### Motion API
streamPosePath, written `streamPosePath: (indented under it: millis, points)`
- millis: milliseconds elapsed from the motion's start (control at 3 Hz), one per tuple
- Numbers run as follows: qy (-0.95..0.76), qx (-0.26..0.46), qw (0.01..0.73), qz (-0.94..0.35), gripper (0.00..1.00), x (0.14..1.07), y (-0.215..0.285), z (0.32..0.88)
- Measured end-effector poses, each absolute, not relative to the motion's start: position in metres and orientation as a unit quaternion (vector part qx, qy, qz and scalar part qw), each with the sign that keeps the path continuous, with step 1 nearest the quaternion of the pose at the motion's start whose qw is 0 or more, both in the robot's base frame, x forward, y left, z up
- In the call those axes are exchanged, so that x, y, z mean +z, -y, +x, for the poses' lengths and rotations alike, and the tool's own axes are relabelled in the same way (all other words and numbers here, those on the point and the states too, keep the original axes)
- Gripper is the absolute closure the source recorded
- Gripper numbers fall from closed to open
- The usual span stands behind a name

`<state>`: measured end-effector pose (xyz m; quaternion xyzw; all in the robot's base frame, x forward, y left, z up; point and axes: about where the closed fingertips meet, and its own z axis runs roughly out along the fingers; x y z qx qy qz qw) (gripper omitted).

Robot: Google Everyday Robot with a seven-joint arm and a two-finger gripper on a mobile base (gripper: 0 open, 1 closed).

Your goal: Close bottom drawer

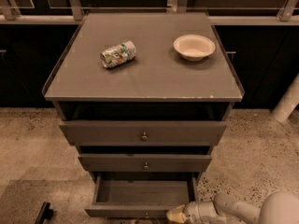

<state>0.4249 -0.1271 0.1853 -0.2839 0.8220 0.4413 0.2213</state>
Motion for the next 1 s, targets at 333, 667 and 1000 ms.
streamPosePath:
  millis: [333, 667, 1000]
  points:
    - [-0.824, 0.438, 0.230, -0.277, 1.00, 0.181, 0.127, 0.432]
    - [-0.826, 0.438, 0.243, -0.260, 1.00, 0.175, 0.127, 0.444]
    - [-0.826, 0.438, 0.243, -0.260, 1.00, 0.175, 0.127, 0.444]
